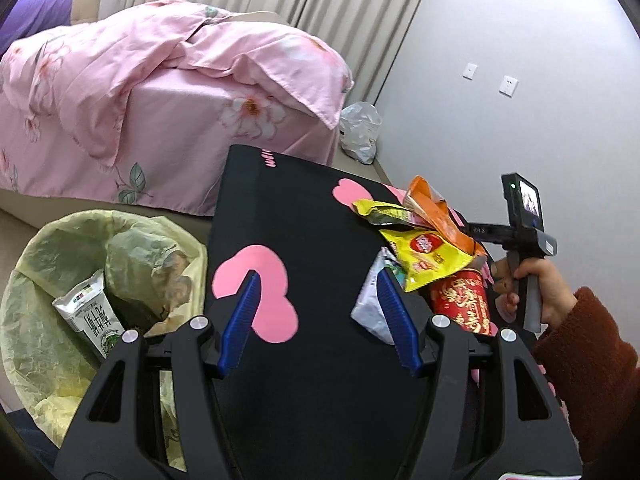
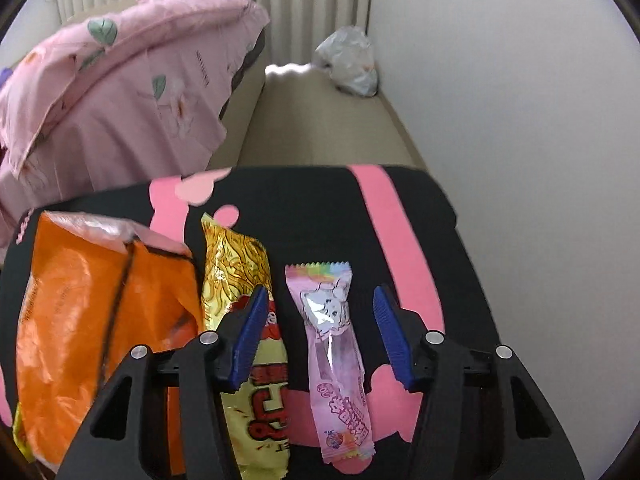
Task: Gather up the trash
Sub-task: 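Move both tools back over the table toward the remaining snack wrappers, then close the right tool on the pink candy-stick wrapper and lift it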
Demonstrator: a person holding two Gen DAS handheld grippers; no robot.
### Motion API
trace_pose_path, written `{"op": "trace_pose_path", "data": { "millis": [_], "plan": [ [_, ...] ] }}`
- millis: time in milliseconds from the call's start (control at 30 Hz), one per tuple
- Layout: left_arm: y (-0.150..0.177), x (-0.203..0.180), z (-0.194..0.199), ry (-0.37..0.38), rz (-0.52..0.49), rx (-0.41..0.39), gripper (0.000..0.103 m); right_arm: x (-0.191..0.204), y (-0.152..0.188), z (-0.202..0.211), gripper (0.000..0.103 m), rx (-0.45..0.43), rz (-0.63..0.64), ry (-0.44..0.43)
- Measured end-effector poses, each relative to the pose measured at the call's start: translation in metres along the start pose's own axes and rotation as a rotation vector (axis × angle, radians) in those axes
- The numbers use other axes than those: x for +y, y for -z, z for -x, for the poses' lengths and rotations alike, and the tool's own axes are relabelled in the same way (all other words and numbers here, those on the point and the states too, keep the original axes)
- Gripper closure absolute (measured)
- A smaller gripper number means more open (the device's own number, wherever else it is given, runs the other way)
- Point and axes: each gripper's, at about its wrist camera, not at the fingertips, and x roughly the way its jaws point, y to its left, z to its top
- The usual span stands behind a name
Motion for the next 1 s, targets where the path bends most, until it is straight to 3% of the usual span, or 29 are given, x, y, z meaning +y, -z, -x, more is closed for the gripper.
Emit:
{"op": "trace_pose_path", "data": {
  "millis": [33,233,500,733,833,867,900,933,1000],
  "plan": [
    [0.001,0.003,-0.001,0.004,0.011,0.0,0.046,0.001,0.002,0.0,0.072,0.007,0.012,-0.022],
    [0.009,0.002,-0.006,0.025,0.03,0.017,0.046,0.014,0.026,0.035,0.09,-0.05,0.144,-0.043],
    [0.013,-0.018,-0.005,0.038,-0.015,0.037,0.046,-0.003,0.068,0.108,0.09,-0.182,0.119,-0.204],
    [0.016,-0.041,-0.007,0.059,-0.056,0.066,0.046,-0.022,0.089,0.129,0.09,-0.233,0.127,-0.216],
    [0.018,-0.045,-0.006,0.062,-0.076,0.067,0.046,-0.035,0.084,0.127,0.087,-0.23,0.102,-0.23],
    [0.018,-0.046,-0.006,0.065,-0.077,0.066,0.046,-0.039,0.081,0.124,0.081,-0.218,0.088,-0.239],
    [0.018,-0.045,-0.008,0.066,-0.071,0.064,0.046,-0.041,0.077,0.119,0.061,-0.211,0.07,-0.253],
    [0.018,-0.045,-0.01,0.068,-0.061,0.065,0.046,-0.04,0.075,0.116,0.055,-0.212,0.055,-0.27],
    [0.019,-0.042,-0.015,0.083,-0.038,0.076,0.046,-0.028,0.069,0.101,0.055,-0.192,0.047,-0.247]
  ]
}}
